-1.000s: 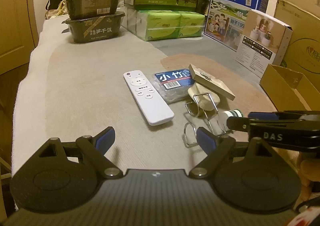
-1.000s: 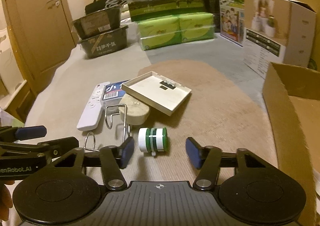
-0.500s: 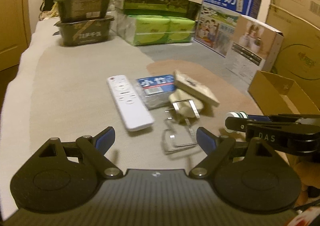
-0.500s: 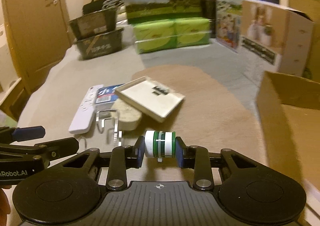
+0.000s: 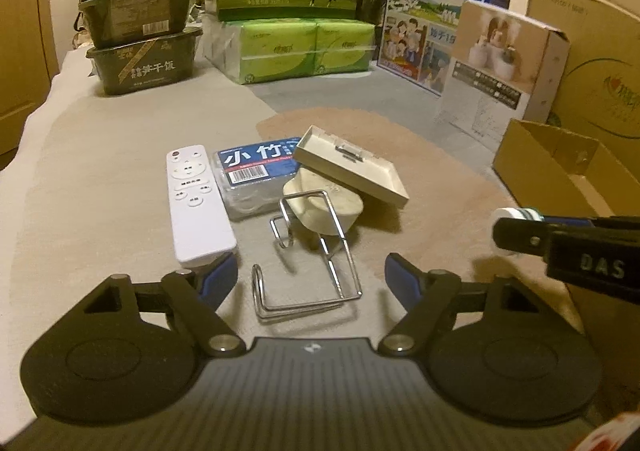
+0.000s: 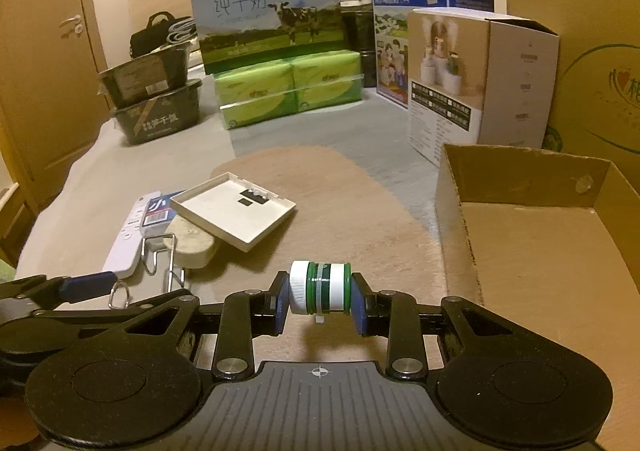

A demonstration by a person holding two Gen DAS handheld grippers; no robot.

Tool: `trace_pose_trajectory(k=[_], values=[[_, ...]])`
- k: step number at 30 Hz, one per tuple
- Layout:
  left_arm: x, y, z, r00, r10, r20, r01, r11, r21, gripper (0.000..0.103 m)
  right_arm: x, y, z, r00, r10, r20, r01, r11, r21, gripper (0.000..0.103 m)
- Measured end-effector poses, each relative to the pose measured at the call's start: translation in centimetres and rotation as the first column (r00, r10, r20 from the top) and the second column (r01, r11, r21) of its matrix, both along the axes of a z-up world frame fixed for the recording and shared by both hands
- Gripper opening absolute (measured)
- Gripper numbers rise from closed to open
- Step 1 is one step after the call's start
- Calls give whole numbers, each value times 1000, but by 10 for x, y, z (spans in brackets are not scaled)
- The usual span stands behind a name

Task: Organize rigid objects
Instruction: 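Grasp the green-striped tape roll with the right tool while the left tool grasps the metal wire rack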

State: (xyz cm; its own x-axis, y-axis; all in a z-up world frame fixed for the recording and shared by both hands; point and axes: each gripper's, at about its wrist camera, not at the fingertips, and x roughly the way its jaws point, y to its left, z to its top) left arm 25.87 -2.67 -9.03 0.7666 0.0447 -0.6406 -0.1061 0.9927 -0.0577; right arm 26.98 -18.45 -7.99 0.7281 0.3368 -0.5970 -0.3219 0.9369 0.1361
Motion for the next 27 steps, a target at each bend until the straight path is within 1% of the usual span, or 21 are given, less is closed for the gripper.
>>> trace_pose_trajectory(k=[1, 5, 6, 9, 13, 21, 24, 27], values=[[1, 0, 0, 1000, 5, 0, -5, 1000, 8, 71, 1, -1, -1, 1000, 0, -1, 0, 1000, 1, 32], [-1, 2, 0, 1000, 2, 12, -2, 998, 61, 70, 0, -1, -4, 1000, 5, -11, -5, 1000, 6, 32], [-2, 3, 0, 1000, -4, 13, 3, 998, 68, 67, 0, 0, -5, 1000, 7, -12, -7, 1000, 5, 32], [-5, 8, -1, 1000, -3, -2, 3, 998, 65, 51, -2, 4, -6, 1000, 17, -18, -17, 1000, 7, 32], [-17, 16, 0, 1000, -9, -1, 9, 999, 47, 51, -8, 8, -4, 999, 28, -19, -28, 1000, 14, 32], [-70, 25, 2, 994, -103, -32, 105, 993, 50, 50, -36, 16, -1, 998, 47, -42, -46, 999, 13, 32], [-83, 27, 2, 994, -104, -22, 105, 994, 40, 51, -49, 18, -5, 997, 50, -62, -50, 999, 10, 32], [-85, 29, -2, 996, -90, -27, 90, 996, 17, 51, -60, 19, -12, 995, 46, -87, -46, 999, 11, 32]])
